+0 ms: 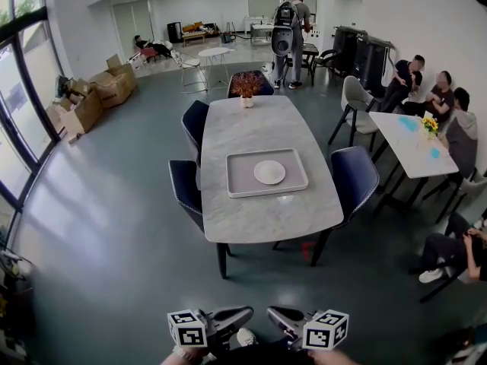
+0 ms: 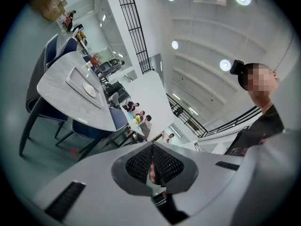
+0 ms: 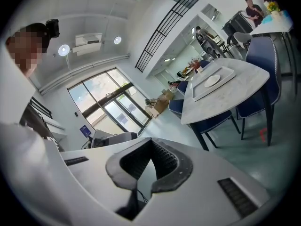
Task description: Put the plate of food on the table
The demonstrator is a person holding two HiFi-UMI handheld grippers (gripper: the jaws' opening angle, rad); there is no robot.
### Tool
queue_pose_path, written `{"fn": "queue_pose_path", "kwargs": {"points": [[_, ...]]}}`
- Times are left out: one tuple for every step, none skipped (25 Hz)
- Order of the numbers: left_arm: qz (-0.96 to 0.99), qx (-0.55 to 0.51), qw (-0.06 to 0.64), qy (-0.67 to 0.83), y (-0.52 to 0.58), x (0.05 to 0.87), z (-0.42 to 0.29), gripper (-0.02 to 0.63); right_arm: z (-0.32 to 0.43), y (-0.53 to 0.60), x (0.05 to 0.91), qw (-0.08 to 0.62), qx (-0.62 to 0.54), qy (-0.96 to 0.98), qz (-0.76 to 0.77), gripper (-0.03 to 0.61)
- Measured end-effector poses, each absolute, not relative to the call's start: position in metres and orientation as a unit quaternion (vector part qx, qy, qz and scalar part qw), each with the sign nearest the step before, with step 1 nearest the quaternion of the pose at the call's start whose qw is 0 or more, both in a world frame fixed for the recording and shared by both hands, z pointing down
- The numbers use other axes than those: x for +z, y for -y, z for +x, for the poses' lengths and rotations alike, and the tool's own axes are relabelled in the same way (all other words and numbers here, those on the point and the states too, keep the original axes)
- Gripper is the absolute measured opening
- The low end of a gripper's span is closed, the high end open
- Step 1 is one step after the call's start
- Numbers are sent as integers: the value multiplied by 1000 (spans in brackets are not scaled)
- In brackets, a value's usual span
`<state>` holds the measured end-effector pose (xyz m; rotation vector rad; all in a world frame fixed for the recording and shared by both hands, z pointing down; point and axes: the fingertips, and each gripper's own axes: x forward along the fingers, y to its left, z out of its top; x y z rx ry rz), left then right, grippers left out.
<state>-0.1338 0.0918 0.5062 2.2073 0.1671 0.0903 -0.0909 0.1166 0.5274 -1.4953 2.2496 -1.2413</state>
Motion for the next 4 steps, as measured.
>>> {"fn": "queue_pose_path", "kwargs": {"points": [[892, 37, 446, -68, -92, 508, -133, 5, -91, -117, 528, 83, -417, -754, -500, 6], [892, 37, 444, -69, -92, 510, -133, 5, -90, -117, 530, 82, -418, -754, -500, 6], [893, 37, 444, -69, -92, 511, -133, 5, -89, -117, 531, 82, -419, -754, -499, 6], [893, 37, 444, -69, -92, 513, -132, 5, -88, -118, 532, 81, -419, -754, -500, 6]]}}
